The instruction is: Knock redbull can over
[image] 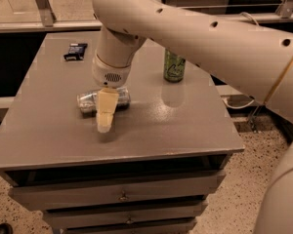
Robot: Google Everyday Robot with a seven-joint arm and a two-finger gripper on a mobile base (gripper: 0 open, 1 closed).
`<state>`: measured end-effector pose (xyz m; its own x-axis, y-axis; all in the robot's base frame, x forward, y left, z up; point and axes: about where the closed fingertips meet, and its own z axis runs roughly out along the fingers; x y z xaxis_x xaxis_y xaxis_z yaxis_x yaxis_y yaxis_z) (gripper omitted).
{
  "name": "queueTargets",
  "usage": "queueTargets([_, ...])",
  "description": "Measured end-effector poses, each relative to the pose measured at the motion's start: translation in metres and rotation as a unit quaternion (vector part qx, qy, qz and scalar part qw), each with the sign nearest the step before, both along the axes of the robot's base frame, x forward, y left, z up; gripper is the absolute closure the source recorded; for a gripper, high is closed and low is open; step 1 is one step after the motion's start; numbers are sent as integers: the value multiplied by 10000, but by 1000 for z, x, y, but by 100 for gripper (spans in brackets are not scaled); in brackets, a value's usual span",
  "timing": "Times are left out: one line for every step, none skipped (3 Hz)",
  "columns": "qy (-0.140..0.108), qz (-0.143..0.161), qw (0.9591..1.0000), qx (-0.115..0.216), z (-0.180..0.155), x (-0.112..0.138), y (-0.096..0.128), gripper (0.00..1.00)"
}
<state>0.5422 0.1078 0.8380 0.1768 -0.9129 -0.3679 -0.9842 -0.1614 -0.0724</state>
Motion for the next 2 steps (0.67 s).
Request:
queueTargets([15, 17, 10000, -24, -1, -1, 0, 0])
queueTargets([54, -39, 9999, 81, 1, -3, -4, 0])
